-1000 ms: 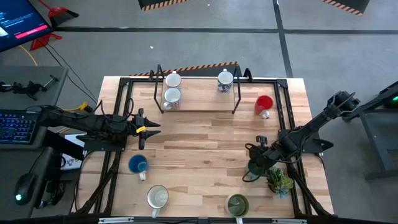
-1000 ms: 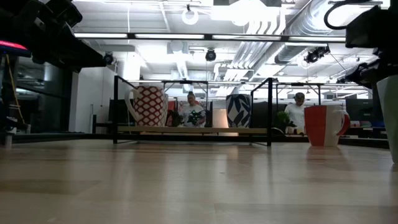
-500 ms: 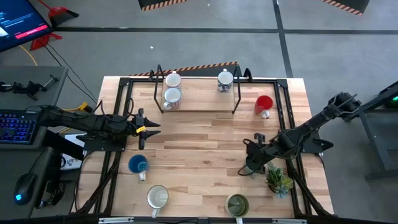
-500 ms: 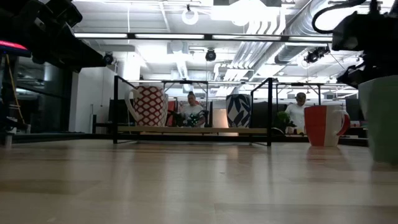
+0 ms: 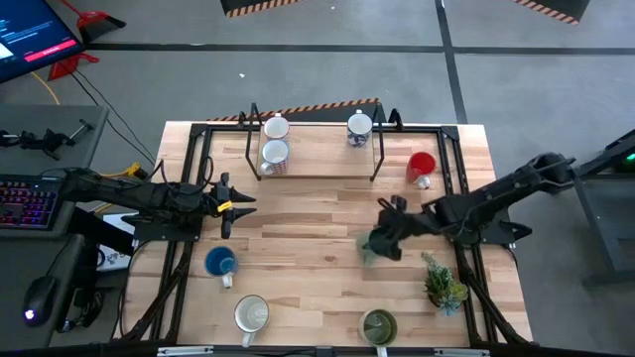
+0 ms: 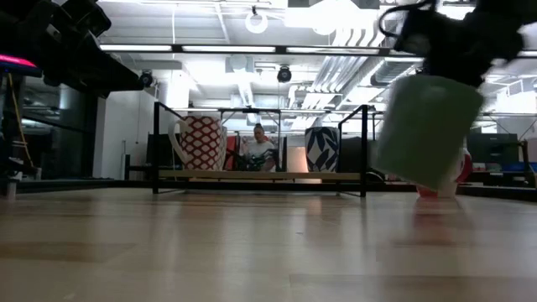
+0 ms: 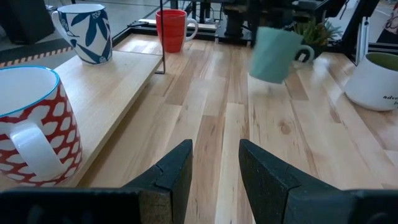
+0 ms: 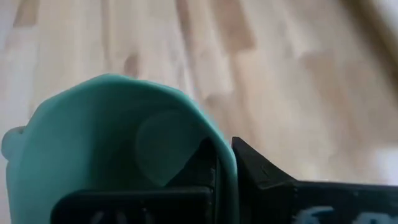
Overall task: Place coffee mugs
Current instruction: Put the light green mug on the shelf
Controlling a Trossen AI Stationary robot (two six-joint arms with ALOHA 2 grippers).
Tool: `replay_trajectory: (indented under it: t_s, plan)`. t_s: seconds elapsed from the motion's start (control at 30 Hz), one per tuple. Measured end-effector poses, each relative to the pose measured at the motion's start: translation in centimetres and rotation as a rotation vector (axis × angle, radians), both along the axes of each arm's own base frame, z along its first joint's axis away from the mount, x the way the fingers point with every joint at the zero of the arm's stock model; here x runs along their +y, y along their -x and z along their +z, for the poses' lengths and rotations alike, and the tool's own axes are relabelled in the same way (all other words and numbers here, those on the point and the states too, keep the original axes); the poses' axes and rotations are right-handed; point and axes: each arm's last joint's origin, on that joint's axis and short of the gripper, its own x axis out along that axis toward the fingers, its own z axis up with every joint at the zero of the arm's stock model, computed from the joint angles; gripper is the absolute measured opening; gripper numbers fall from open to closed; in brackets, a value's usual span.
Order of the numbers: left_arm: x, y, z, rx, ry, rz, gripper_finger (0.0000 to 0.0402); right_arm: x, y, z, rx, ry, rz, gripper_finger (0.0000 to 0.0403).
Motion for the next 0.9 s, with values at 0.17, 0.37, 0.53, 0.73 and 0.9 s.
replay_trajectory:
  t_s: [0.17,0.37,0.53,0.73,0.9]
  plan:
    - [0.0,0.0,0.0,0.005,-0.001,0.0,0.0122,-3.3,-1.8,2.5,-0.047,0.123,0.013,0.0002]
    - [0.0,0.0,-0.1,0.005,-0.002,0.0,0.0122,-8.8,-2.8,5.3,-0.095,0.163,-0.004,0.0001]
    - [0.0,-0.1,-0.1,0.007,-0.002,0.0,0.0122,-13.0,-3.2,7.7,-0.141,0.152,-0.062,0.0001]
    - [0.0,-0.1,-0.2,0.019,-0.005,-0.001,0.0122,-16.1,-6.3,9.5,-0.016,0.144,-0.043,0.0]
    - [0.0,-0.3,-0.3,0.034,-0.007,-0.001,0.0122,-18.4,-8.6,9.7,0.174,0.117,-0.023,0.0]
